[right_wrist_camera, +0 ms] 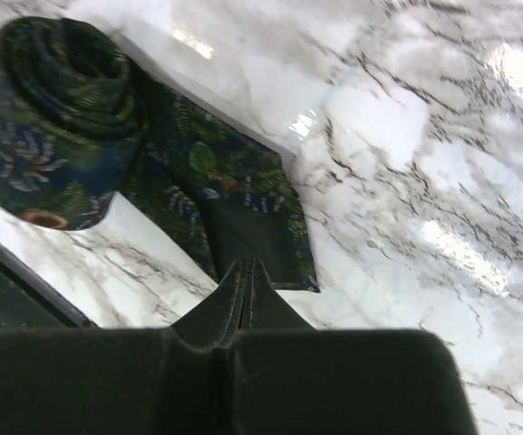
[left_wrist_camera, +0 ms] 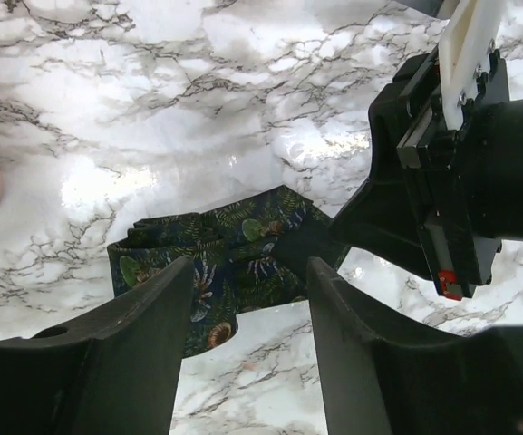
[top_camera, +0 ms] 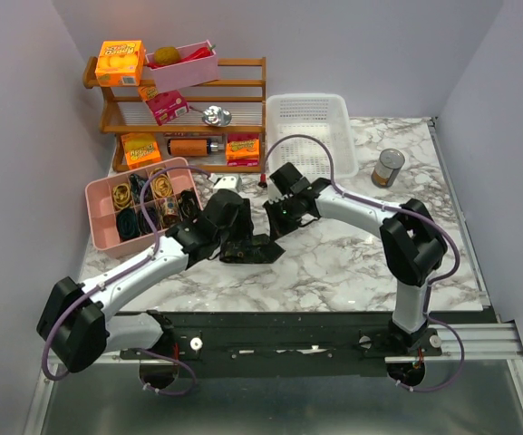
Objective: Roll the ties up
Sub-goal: Roll the tie at the center of the board.
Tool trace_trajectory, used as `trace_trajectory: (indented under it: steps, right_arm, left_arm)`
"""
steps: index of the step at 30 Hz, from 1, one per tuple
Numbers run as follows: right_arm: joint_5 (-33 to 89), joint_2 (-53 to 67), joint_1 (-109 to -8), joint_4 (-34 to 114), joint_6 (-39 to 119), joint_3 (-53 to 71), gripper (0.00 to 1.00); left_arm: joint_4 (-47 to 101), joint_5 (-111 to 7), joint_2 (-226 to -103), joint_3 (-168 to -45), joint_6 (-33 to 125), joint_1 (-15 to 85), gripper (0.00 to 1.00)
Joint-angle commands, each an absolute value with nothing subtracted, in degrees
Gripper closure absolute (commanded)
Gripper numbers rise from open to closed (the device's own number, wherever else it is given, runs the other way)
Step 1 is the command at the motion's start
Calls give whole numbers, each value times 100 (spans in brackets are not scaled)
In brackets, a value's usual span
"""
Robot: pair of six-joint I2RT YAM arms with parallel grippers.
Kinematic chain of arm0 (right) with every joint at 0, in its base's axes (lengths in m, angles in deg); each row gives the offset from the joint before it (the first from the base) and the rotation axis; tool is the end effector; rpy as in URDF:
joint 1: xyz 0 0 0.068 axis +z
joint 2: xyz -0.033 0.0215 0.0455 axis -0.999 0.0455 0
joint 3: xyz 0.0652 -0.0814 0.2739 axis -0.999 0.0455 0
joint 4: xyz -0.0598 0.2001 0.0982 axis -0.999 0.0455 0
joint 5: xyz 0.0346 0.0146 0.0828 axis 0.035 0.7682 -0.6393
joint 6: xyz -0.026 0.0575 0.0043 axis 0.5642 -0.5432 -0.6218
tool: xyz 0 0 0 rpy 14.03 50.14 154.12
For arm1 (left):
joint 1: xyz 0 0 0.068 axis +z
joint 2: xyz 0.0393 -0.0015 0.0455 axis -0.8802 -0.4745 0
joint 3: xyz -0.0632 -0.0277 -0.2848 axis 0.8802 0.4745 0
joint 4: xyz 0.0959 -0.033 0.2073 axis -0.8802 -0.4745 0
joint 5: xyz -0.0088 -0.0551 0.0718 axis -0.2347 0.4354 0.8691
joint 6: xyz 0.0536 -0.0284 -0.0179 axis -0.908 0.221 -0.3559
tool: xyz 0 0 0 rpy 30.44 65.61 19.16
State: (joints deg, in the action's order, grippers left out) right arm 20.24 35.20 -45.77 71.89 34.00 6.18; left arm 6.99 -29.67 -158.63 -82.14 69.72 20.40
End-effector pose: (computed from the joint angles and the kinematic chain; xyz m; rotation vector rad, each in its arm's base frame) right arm 0.2764 0.2633 0.2182 -0.7819 2.6647 0.6468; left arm 0.1833 -0.1450 0.2791 -0.0134 2.2773 -0.4341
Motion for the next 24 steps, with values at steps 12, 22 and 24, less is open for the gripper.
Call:
trace_trajectory:
  steps: [12,22,24]
  right_arm:
    - [1292,4277,-4019,7089,3495,-890,99]
    - [1494,4726,-4002,7071,3504,-953,99]
    - [1564,4708,-4011,7063,3521,-856,99]
  left_arm:
    - [1306,-4702,-14434,-6391,7317,3749,17]
    - [2704,-5917,-14784,-5634,7405,4365,17]
    - [3028,-6111,-14994,-5529,7423,4453,16]
